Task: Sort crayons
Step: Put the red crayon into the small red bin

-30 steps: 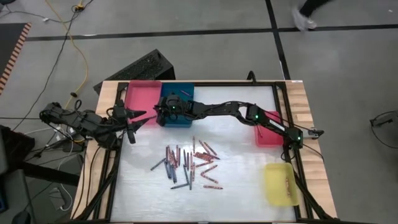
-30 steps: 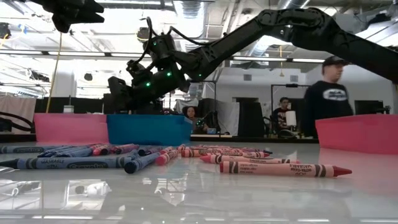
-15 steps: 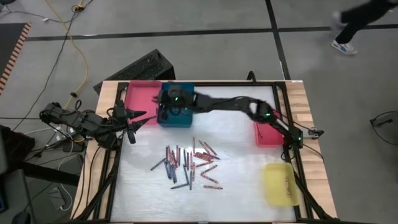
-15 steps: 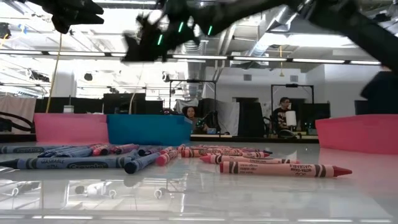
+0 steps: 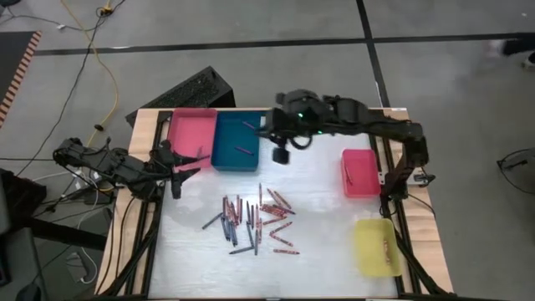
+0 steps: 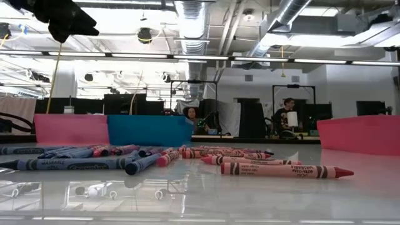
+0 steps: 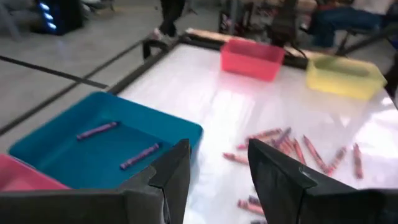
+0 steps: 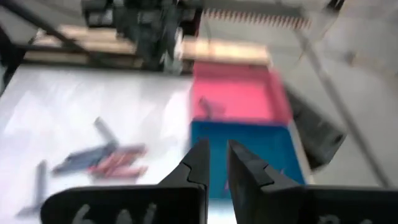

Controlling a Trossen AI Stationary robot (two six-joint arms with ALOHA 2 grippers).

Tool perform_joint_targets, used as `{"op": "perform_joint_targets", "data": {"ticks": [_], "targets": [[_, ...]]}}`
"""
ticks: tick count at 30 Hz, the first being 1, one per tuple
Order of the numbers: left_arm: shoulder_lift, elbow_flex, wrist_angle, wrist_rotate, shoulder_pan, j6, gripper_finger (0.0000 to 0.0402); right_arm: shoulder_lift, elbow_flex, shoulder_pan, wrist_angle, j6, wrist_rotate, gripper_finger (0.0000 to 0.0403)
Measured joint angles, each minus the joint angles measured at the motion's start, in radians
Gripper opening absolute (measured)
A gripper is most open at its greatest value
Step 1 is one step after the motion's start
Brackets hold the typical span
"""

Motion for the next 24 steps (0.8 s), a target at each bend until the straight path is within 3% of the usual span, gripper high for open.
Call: {"op": "perform_joint_targets", "data": {"ticks": [4,9,16,19,24], "targets": [[0.002,0.0,-0.063,0.006,0.0,-0.026,0.0149,-0.03,-0.003,0.073,-0.092,0.088,0.02,0.0056],[0.007,0.0,-0.175,-0.008,0.0,-0.084,0.0149,-0.016,0.0,0.155,-0.164,0.161,0.149,0.0056],[0.007,-0.01,-0.227,-0.013,0.0,-0.129,0.0149,0.048,-0.007,0.26,-0.538,0.357,0.276,0.0056],[0.005,-0.054,-0.171,-0.041,0.0,-0.123,0.0149,0.053,-0.084,0.298,-0.629,0.464,0.372,0.0056],[0.005,-0.157,-0.039,-0.062,0.0,-0.115,0.0149,0.023,-0.289,0.342,-0.589,0.571,0.493,0.0056]]}}
